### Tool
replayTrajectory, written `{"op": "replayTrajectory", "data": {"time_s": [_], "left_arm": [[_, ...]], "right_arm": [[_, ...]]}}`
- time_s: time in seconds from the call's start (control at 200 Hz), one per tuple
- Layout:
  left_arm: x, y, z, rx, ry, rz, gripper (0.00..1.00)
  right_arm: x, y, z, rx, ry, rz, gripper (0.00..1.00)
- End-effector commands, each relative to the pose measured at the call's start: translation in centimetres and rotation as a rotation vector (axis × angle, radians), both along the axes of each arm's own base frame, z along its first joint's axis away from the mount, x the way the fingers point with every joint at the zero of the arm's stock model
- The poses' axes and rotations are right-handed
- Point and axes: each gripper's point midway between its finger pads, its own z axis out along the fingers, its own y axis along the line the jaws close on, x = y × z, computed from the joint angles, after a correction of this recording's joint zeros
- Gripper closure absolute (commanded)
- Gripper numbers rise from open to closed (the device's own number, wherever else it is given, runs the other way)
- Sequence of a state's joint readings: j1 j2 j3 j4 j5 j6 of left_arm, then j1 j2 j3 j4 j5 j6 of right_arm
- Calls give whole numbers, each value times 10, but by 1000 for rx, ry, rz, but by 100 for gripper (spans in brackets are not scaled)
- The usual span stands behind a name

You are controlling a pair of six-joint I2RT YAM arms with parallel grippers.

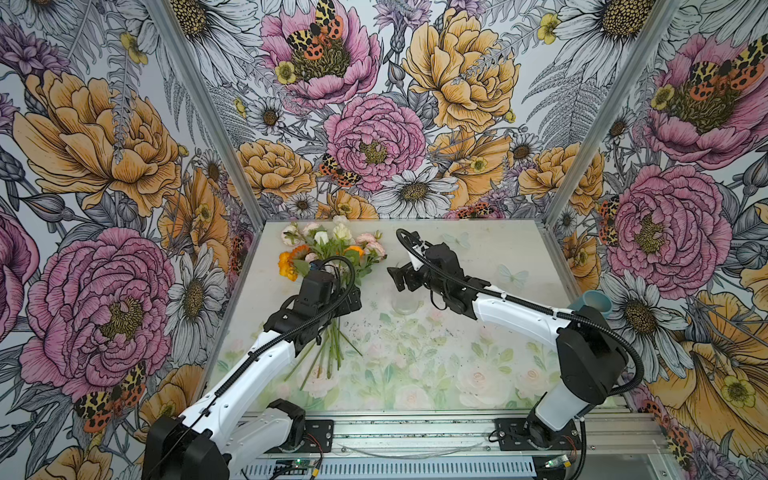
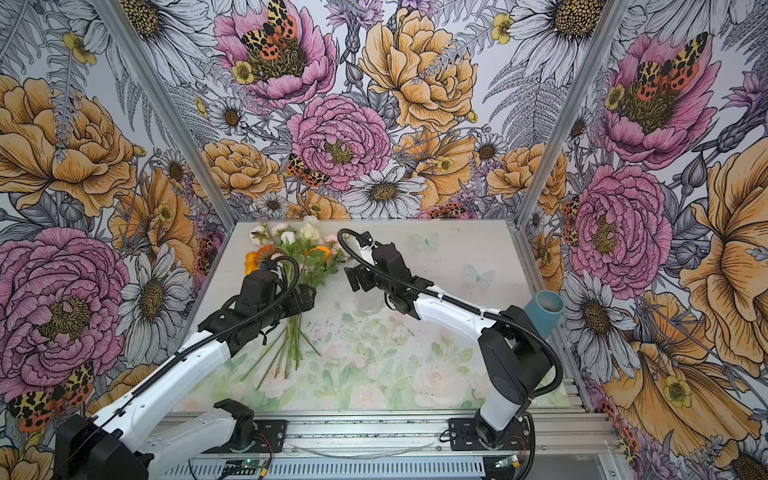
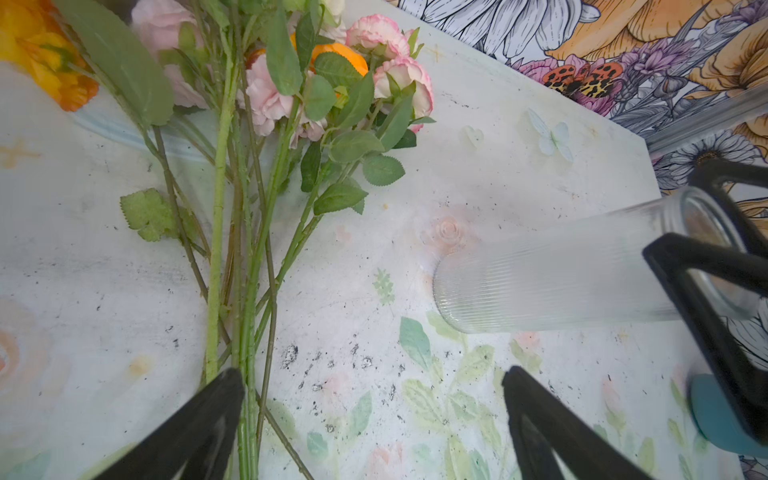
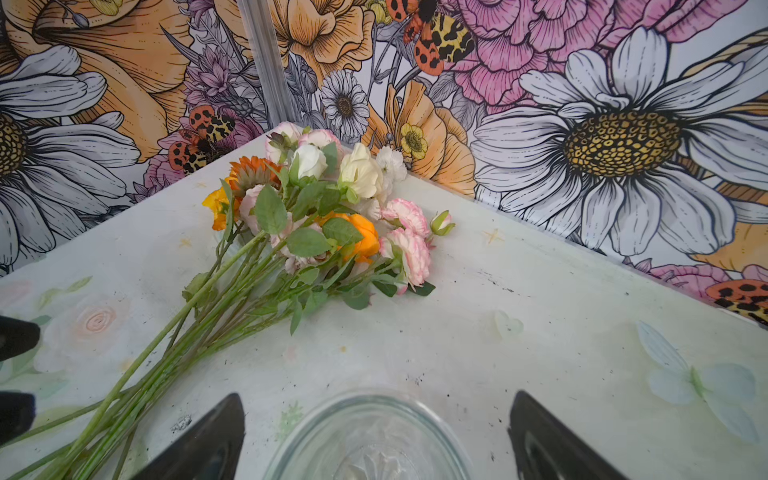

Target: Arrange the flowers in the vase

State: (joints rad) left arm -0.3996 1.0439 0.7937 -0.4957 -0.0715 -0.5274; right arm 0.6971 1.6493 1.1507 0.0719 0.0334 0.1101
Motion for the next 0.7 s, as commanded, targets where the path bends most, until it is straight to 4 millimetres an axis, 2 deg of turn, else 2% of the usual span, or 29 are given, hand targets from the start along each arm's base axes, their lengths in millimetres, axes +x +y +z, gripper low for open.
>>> {"op": "replayTrajectory", "data": {"time_s": [0.0, 0.06, 0.155, 0.295, 0.365, 0.41, 0.52, 0.63, 0.69], "left_arm": [[10, 7, 21, 19, -37, 3, 1], [18, 26, 17, 45, -25, 81, 1], [32, 57, -6, 44, 54, 198, 2], [48, 81, -35, 82, 142, 269, 21], [55, 87, -48, 111, 180, 279, 28], [59, 90, -57, 129, 203, 282, 33], [66, 95, -77, 148, 256, 276, 45], [70, 98, -95, 143, 301, 278, 56], [70, 99, -98, 145, 308, 278, 56]], "right_arm": [[-6, -8, 33, 19, -33, -5, 1], [-11, -17, 43, 18, -36, -26, 0], [-21, -36, 69, 41, -53, -69, 0], [-49, -72, 111, 61, -65, -129, 1], [-66, -80, 126, 84, -38, -112, 1], [-78, -77, 130, 101, 1, -68, 0], [-108, -46, 131, 192, 128, 132, 0], [-129, -17, 121, 217, 216, 237, 0], [-135, -4, 113, 193, 227, 257, 0]]}}
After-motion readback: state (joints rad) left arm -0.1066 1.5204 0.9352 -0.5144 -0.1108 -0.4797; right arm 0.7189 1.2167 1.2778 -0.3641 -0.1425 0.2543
